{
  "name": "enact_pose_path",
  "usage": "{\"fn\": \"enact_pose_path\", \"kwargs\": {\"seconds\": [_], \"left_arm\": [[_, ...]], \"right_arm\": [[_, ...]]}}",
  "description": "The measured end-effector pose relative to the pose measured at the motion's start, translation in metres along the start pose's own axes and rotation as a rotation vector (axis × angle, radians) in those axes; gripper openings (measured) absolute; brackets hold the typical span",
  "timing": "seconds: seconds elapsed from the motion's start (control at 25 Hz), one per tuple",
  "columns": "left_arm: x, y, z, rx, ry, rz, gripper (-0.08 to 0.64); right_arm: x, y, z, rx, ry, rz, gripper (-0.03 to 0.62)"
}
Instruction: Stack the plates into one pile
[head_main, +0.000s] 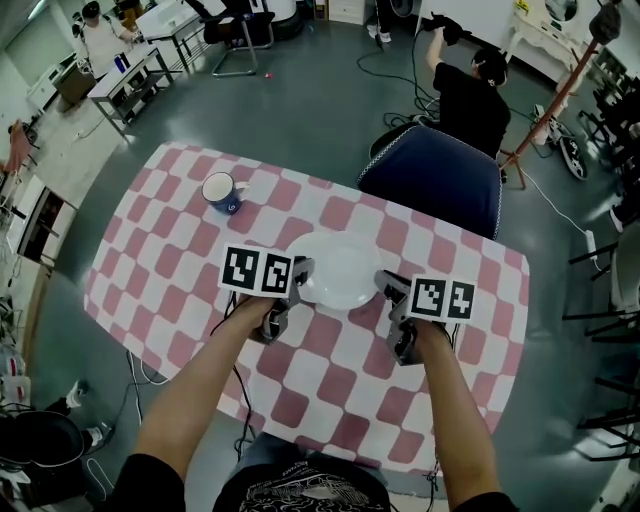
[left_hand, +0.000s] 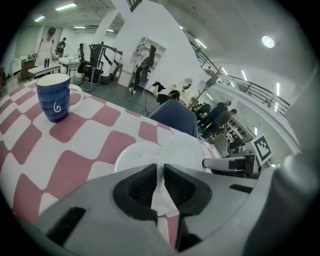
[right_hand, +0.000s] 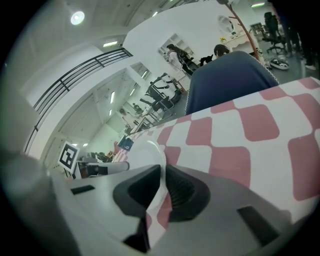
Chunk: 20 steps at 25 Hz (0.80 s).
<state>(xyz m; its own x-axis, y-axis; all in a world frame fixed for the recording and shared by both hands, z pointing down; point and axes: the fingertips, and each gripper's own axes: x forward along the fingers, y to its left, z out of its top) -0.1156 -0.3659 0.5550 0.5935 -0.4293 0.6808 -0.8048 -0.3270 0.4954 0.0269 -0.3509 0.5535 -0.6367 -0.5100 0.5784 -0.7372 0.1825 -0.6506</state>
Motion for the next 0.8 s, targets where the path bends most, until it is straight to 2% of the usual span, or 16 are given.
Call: {"fn": "enact_pose_path", "kwargs": {"seconds": [0.36, 0.68, 0.8], "left_arm": [[-0.003, 0.050, -0.001, -0.006, 0.050, -0.011, 0.049], [0.001, 0.067, 0.000, 0.004, 0.063, -0.016, 0.060], [0.002, 0.067, -0.001, 0.018, 0.064, -0.017, 0.064]], "right_arm": [[0.042, 0.016, -0.018, 0.067, 0.010, -0.028, 0.040], [0.057, 0.019, -0.021, 0.097, -0.010, -0.044, 0.045], [0.057, 0.020, -0.020, 0.078, -0.018, -0.051, 0.052]]}}
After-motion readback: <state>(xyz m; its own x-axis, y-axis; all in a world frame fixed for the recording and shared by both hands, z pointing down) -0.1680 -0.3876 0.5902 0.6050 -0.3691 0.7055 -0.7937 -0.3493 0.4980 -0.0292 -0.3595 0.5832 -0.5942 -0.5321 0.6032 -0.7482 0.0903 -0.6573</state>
